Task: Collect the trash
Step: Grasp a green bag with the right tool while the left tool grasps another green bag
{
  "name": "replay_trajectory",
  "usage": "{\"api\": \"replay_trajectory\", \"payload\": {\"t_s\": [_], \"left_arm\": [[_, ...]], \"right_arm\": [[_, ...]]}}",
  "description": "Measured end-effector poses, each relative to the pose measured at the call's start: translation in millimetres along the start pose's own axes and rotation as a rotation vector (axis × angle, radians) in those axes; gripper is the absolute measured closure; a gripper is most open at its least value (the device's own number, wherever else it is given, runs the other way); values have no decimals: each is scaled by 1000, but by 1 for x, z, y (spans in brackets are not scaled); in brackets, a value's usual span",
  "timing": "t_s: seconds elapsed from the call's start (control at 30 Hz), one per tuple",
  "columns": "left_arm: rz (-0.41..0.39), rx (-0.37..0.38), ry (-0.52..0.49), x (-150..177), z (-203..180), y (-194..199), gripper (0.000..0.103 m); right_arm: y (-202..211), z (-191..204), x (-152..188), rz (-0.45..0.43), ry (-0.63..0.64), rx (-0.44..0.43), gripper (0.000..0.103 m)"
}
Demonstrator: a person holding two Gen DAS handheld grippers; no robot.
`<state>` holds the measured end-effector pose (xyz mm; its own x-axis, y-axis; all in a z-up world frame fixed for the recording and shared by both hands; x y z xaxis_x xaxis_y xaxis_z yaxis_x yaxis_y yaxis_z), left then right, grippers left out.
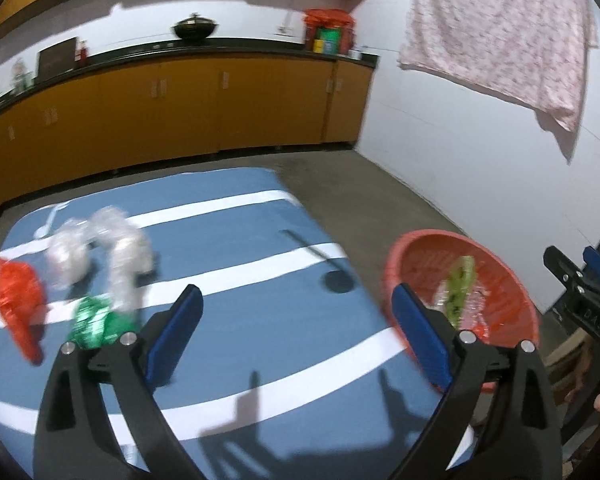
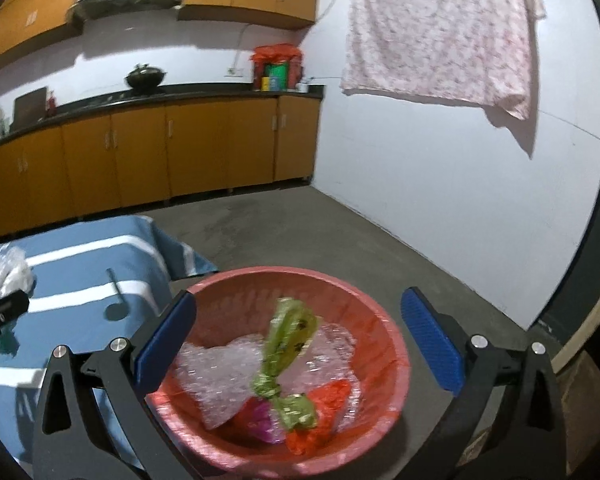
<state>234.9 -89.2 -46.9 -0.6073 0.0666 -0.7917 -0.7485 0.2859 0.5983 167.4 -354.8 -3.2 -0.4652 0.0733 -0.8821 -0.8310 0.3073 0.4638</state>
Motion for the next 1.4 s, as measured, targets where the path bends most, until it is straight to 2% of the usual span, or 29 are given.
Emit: {"api": "replay_trajectory", "payload": {"t_s": [0.23, 0.53, 0.63, 0.77, 1.0, 1.17, 1.4], "left_arm": [[9, -96, 86, 15, 64, 26, 8], [-9, -322, 152, 43, 160, 63, 8], [-8, -375, 179, 52, 188, 72, 8], [-14, -438, 225, 65, 224, 88, 8], [-16, -470, 290, 76, 263, 103, 8], [-15, -480, 331, 84, 278, 108, 8], [-17, -479, 350, 85, 291, 107, 8]], "right_arm": [[10, 59, 1, 11, 88, -132, 2], [25, 140, 3, 23, 125, -398, 2], [28, 169, 7, 39, 124, -474, 2], [30, 207, 13, 55, 146, -531, 2], [24, 268, 22, 99, 202, -608, 3], [10, 295, 30, 172, 208, -649, 21], [1, 313, 42, 219, 248, -634, 33]]}}
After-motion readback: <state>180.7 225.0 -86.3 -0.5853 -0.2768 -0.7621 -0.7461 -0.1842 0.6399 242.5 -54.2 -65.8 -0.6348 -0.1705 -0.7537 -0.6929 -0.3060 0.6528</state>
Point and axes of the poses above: each gripper's, at about its wrist camera, not at the fingertips, and y roughly against the way its jaws point, z to its left, x to its underside, the point moved 2 cm from there along -y, roughly the way its jaws point, and after that the axes turned 1 degree about -y, right-handed, at the moved point
